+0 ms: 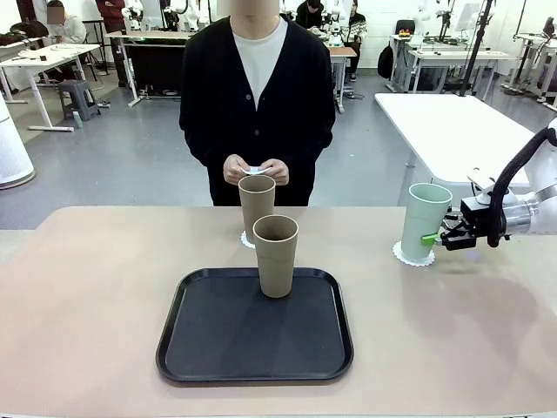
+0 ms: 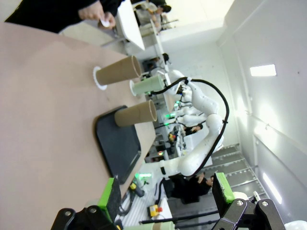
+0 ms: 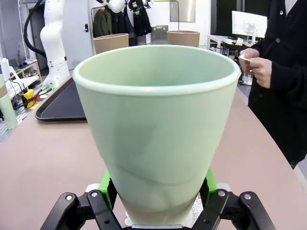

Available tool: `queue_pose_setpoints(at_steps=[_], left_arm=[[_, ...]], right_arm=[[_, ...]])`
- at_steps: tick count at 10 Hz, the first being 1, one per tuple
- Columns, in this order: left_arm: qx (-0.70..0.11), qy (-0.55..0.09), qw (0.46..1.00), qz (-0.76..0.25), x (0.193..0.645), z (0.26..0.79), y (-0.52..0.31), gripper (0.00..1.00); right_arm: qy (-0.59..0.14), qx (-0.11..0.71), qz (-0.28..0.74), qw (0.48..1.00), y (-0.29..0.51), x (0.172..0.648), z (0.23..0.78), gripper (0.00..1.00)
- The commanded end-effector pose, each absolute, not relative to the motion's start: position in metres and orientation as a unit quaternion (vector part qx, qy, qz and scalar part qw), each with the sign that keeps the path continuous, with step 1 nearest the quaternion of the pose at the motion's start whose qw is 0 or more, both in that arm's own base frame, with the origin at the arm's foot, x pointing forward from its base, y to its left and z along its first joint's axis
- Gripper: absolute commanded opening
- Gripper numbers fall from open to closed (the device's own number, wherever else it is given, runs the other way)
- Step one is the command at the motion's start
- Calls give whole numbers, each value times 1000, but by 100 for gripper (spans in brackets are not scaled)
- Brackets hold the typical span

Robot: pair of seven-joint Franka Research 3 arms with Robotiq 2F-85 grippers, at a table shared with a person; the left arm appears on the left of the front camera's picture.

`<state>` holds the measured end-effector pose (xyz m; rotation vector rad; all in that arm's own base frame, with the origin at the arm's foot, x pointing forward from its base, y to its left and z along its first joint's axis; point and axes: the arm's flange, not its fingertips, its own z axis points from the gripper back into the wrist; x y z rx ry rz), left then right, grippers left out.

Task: Place coasters on the table and set cups on them.
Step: Take one Reusable plastic cup from the Flat Tray and place it on a coaster set by the human.

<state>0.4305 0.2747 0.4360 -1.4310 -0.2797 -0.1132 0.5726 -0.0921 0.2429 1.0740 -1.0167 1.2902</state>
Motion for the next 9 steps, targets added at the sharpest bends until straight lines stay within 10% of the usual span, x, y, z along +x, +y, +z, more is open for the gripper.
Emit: queue_pose_setpoints(at_steps=[1,9], left_arm=[[-654,-128,744,-54,430,438,274,100],[-654,-128,744,-54,430,438,274,100]], right_arm=[[-440,461,543,547,-93,578,243,81],[-431,472,535,553,-96,583,229,81]])
